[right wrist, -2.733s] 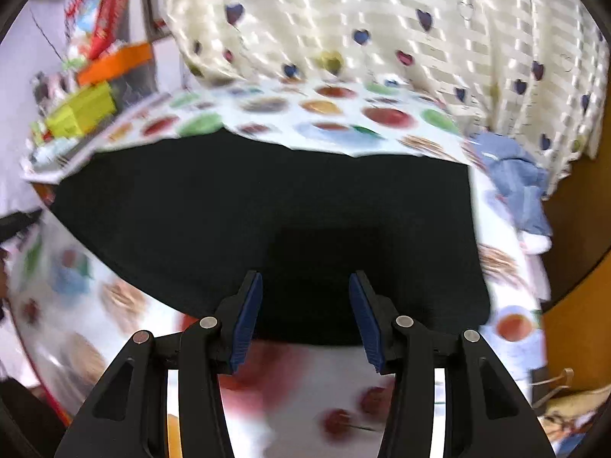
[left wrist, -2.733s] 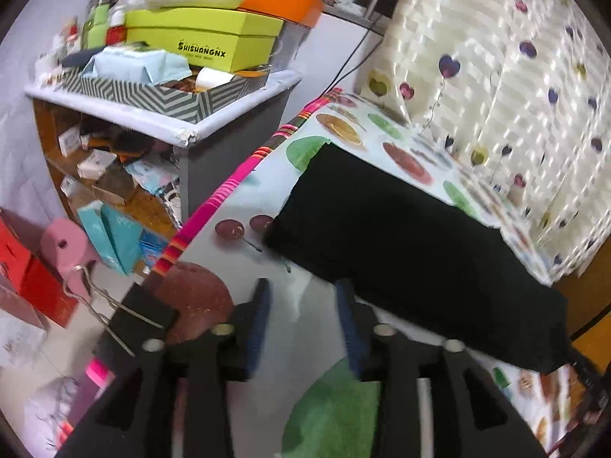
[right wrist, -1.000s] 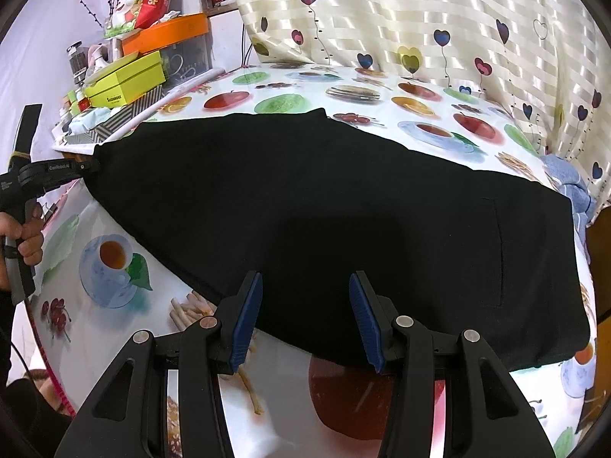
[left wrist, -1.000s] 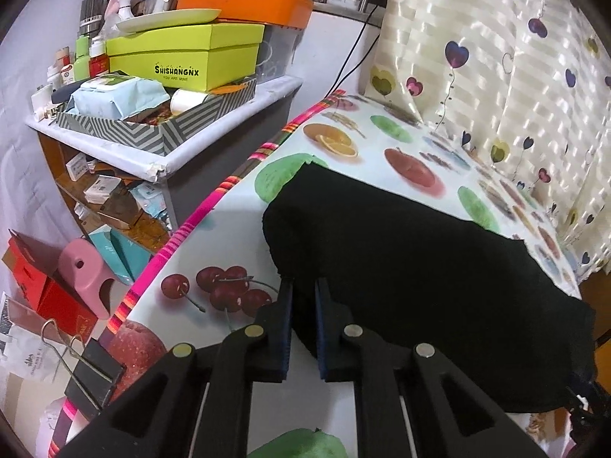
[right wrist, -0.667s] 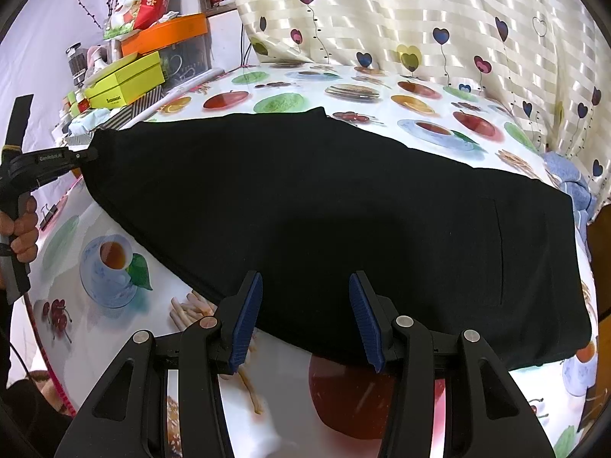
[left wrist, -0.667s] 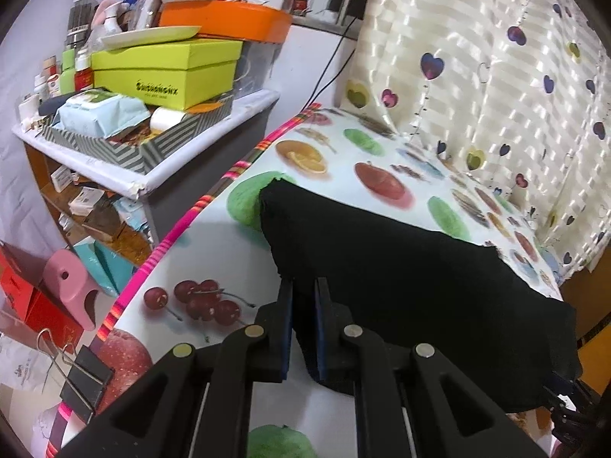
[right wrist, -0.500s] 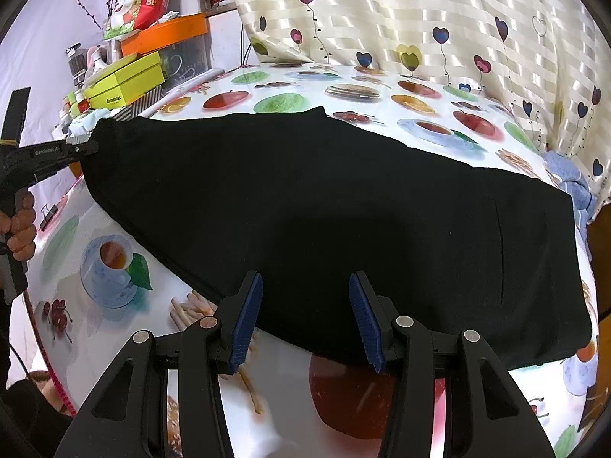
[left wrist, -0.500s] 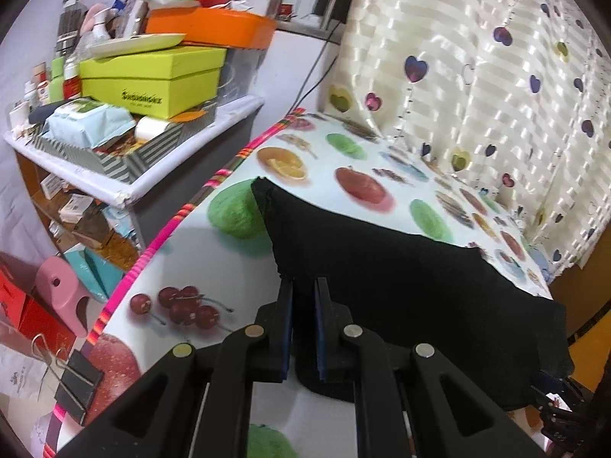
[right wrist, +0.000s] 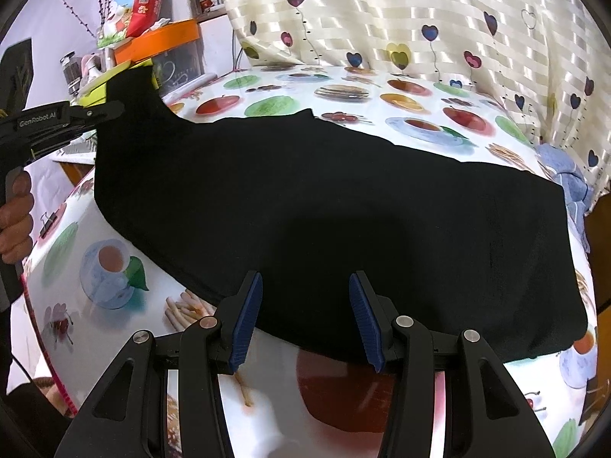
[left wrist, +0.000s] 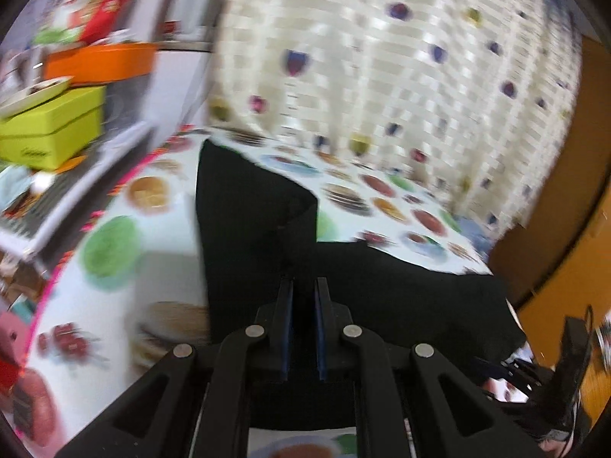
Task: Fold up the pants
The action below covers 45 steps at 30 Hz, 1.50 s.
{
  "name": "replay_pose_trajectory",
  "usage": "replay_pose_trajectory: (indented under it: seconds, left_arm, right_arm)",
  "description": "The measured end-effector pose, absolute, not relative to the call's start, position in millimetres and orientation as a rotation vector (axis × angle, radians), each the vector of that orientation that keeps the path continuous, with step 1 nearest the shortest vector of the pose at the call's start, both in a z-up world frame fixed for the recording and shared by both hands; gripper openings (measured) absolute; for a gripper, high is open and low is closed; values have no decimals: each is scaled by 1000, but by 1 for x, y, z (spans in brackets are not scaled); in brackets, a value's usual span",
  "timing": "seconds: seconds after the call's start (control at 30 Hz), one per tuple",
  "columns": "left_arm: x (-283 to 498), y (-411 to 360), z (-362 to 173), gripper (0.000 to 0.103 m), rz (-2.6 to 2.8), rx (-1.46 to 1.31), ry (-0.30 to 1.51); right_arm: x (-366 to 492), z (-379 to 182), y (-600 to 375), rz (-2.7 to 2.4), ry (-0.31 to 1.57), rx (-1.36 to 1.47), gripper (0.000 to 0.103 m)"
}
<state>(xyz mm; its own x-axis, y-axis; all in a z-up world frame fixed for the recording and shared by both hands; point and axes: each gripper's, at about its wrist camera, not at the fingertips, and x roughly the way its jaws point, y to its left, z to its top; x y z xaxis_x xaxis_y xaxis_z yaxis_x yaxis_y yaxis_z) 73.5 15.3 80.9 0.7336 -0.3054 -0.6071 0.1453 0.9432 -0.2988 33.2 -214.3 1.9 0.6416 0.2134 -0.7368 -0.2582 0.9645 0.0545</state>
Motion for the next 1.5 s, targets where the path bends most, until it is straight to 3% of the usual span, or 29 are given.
replay_pose_trajectory:
  seconds: [0.43, 0.63, 0.8, 0.97, 1.17, 1.5]
  left_arm:
    - [71, -80, 14, 11, -493, -103, 910]
    - [66, -68, 18, 20, -550, -178, 917]
    - [48, -58, 34, 37, -624, -233, 849]
    - [55, -22, 45, 37, -399, -227, 782]
    - [76, 15, 29, 37, -138, -221, 839]
    - [72, 11, 14, 37, -156, -225, 875]
  right_arm:
    - [33, 0, -234, 234, 843, -10, 48]
    - [35, -1, -234, 253, 841, 17, 48]
    - [36, 1, -234, 275, 836, 47, 48]
    - [44, 5, -232, 321, 836, 100, 48]
    - [71, 3, -211, 371, 844, 104, 48]
    - [105, -4, -182, 363, 867, 75, 48]
